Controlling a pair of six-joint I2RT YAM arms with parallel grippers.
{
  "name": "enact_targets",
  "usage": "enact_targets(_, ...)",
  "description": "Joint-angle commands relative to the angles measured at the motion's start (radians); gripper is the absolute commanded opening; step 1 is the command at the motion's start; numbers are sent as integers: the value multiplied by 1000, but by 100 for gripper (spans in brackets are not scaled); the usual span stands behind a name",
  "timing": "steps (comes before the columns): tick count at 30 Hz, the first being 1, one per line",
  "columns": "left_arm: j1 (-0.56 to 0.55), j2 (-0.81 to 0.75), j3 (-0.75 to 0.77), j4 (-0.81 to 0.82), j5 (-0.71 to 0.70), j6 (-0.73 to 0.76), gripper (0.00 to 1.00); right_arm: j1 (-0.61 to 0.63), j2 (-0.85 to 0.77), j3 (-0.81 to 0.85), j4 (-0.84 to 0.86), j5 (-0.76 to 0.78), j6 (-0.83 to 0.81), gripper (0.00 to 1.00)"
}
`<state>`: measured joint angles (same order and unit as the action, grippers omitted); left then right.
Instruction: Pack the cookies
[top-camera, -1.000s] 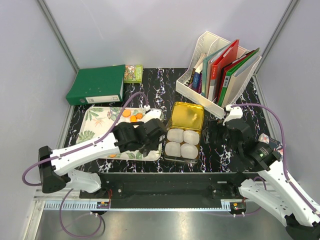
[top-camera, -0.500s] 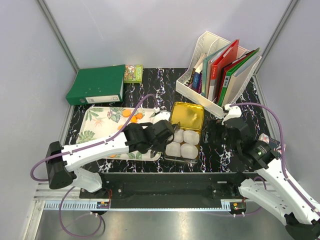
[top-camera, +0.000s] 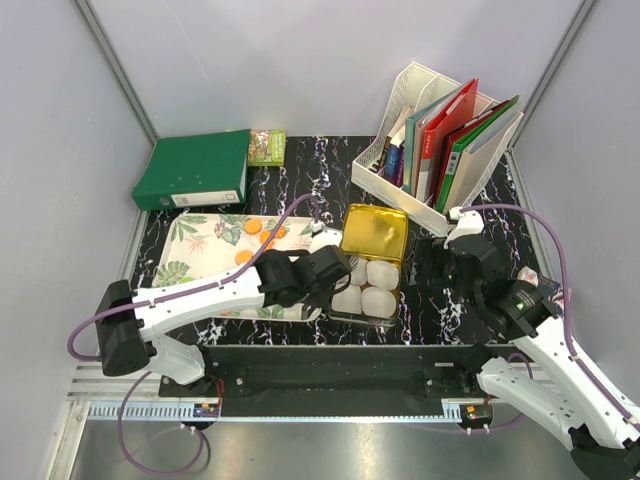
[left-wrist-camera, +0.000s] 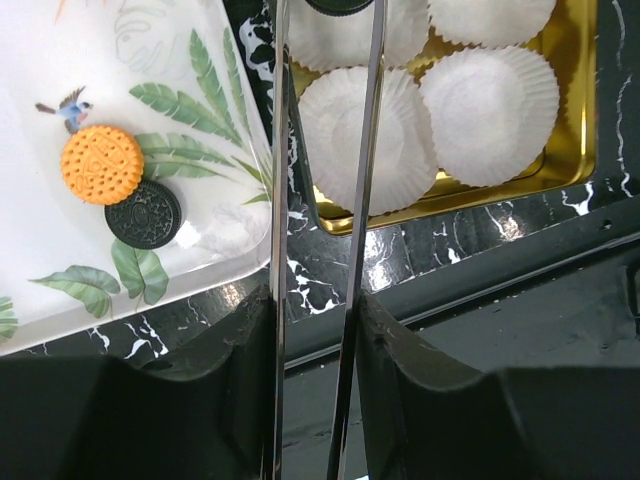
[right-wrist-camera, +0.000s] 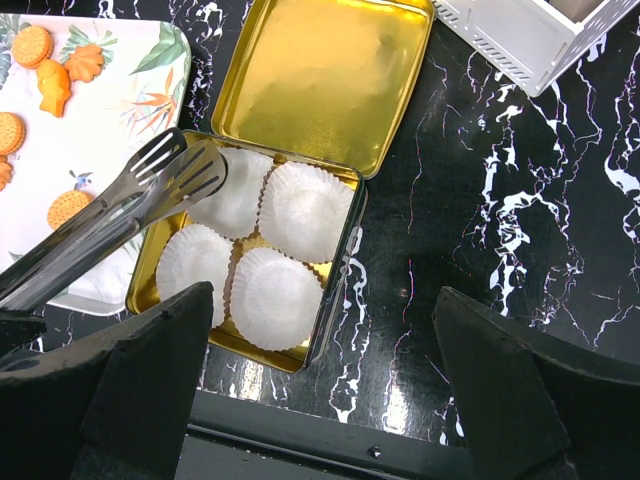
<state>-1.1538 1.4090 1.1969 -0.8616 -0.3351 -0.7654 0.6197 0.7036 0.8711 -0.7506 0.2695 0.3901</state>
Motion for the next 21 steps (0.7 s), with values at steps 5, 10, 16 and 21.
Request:
enact_targets(5,-14,-36,-33,49,18,-23,0,-5,2,34,10,-1,7,100)
enact_targets(10,-18,-38,-30,50,18,-18,24,-3,0,29,10,-4,13,100)
enact_targets(16,-27,-56,-14,56,-4,-8,47,-3,0,29,8,-7,19,100)
enact_targets(21,-27,-77,-14,55,-21,-6,54,-3,-3,31,8,-7,19,100)
